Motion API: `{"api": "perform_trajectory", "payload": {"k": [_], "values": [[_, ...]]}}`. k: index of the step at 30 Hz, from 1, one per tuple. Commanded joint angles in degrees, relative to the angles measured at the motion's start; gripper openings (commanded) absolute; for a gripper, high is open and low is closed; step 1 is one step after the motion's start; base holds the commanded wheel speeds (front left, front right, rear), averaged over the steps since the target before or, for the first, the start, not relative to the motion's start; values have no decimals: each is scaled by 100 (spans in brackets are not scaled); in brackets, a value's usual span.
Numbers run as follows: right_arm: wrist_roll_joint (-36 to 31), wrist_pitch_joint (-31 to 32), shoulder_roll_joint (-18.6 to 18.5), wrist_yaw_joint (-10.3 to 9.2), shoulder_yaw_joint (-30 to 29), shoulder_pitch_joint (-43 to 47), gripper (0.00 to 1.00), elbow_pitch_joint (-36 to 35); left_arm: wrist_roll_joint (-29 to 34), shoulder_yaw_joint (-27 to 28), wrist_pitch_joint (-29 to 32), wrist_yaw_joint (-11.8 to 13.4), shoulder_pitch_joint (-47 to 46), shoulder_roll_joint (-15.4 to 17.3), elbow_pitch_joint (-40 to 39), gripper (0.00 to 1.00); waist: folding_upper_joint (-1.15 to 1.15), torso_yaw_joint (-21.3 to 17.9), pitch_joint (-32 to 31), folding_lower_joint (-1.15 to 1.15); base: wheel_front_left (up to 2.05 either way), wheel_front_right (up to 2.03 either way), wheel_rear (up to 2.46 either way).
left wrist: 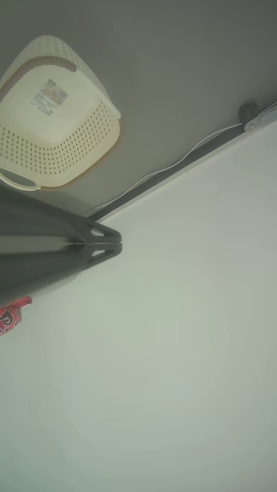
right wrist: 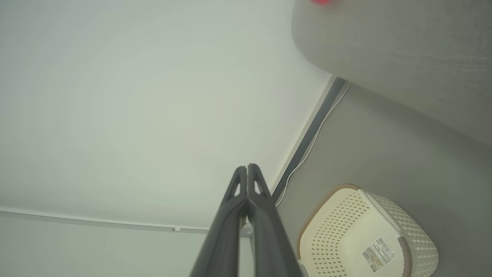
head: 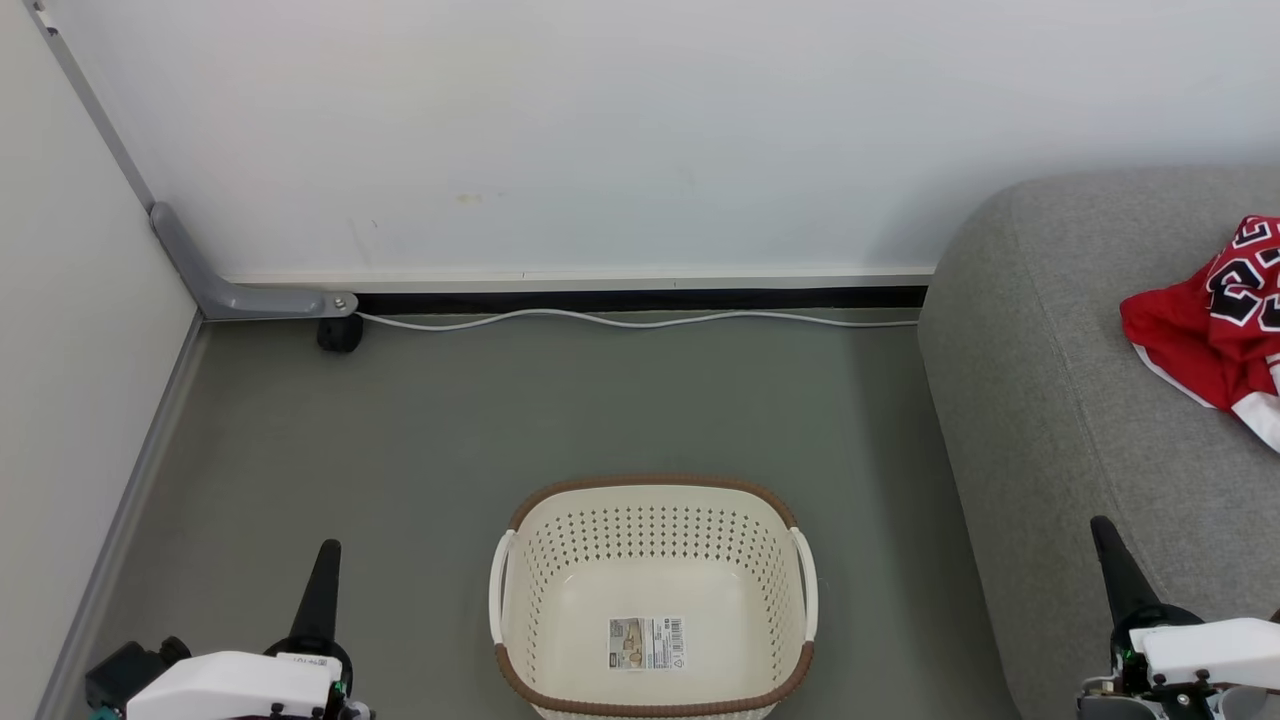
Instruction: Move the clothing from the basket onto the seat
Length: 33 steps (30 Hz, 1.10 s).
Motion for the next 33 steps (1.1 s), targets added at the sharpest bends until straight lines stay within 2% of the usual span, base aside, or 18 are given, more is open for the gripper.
{"api": "perform_trajectory", "payload": {"k": [1, 26, 33], "values": [[170, 75, -49, 20, 33, -256, 0, -188, -165, 197, 41, -78, -312, 69, -166, 0, 0, -3, 1, 0, 0, 0, 0], [1538, 496, 120, 25, -253, -292, 0, -369, -1793, 533, 472, -338, -541, 69, -207, 0, 0, -55, 17, 0, 0, 0, 0], [1562, 503, 123, 25, -257, -292, 0, -373, -1816, 547, 485, -343, -545, 64, -208, 0, 0, -56, 17, 0, 0, 0, 0]]}}
